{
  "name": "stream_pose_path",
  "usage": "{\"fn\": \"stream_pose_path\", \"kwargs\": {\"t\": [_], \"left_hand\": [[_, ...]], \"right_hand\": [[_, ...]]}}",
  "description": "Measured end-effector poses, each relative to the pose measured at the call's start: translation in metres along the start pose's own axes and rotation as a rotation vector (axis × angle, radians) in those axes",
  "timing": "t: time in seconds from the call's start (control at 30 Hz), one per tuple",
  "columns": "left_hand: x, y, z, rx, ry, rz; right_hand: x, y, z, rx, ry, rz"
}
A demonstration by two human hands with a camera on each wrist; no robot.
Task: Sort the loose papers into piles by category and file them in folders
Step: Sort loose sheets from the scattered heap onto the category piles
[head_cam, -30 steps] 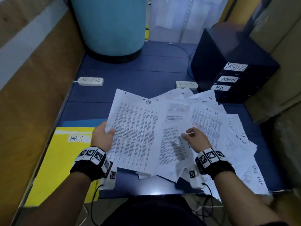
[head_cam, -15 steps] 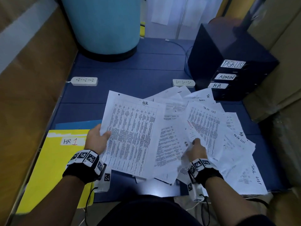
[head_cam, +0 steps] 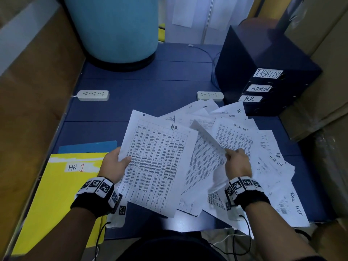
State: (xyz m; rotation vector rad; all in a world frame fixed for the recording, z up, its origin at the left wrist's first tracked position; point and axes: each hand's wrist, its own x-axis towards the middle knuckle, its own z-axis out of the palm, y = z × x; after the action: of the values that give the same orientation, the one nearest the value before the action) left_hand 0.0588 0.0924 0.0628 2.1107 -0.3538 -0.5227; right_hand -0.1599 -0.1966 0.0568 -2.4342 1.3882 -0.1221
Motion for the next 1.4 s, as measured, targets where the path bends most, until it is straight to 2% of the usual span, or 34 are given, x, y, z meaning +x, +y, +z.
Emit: {"fn": "stream_pose_path", "kwargs": {"t": [0.1,0.17,0.27,0.4,0.5,0.6,0.7,0.83,0.87,0.93,1.03,1.1,1.17,1.3,1.4], "left_hand": [[0.0,0.004,0.002,0.014,-0.019,0.023],[-0.001,0.009,0.003,0.03,-0.043,0.05],[0.0,0.015,0.007,0.018,-0.091,0.082],[-0.003,0.028,0.015,-0.012,-0.155,0.224],[-0.002,0.031,0.019,-0.04,-0.128,0.173],[0.0,0.03,0.021,-0.03,-0.077,0.155],[-0.002,0.034,0.021,-0.094,-0.053,0.119],[0.001,0.029,0.016,-0.047,-0.009,0.089],[0.003,0.026,0.013,-0.032,0.021,0.07],[0.005,0.02,0.007,-0.039,0.079,0.024],[0.005,0.016,0.002,-0.044,0.113,-0.006],[0.003,0.019,0.003,-0.052,0.116,-0.001],[0.0,0.023,0.005,-0.063,0.098,0.002],[-0.003,0.025,0.009,-0.045,0.049,-0.007],[-0.003,0.023,0.009,-0.04,0.021,-0.003]], "right_hand": [[0.005,-0.006,-0.024,0.196,0.052,-0.073],[0.008,-0.014,-0.041,0.365,0.026,-0.124],[0.011,-0.032,-0.061,0.486,-0.102,-0.236],[0.01,-0.053,-0.068,0.562,-0.287,-0.299],[0.01,-0.057,-0.064,0.652,-0.388,-0.273],[0.012,-0.055,-0.057,0.661,-0.42,-0.258],[0.014,-0.056,-0.054,0.668,-0.386,-0.262],[0.02,-0.044,-0.046,0.899,-0.287,-0.084],[0.023,-0.035,-0.04,0.863,-0.245,-0.032],[0.028,-0.014,-0.022,0.586,-0.209,0.049],[0.024,0.006,0.008,0.256,-0.331,0.196],[0.018,0.008,0.025,0.078,-0.401,0.233],[0.012,0.007,0.037,-0.073,-0.398,0.277],[0.006,0.004,0.047,-0.165,-0.325,0.299],[0.01,0.009,0.049,-0.041,-0.267,0.252]]}}
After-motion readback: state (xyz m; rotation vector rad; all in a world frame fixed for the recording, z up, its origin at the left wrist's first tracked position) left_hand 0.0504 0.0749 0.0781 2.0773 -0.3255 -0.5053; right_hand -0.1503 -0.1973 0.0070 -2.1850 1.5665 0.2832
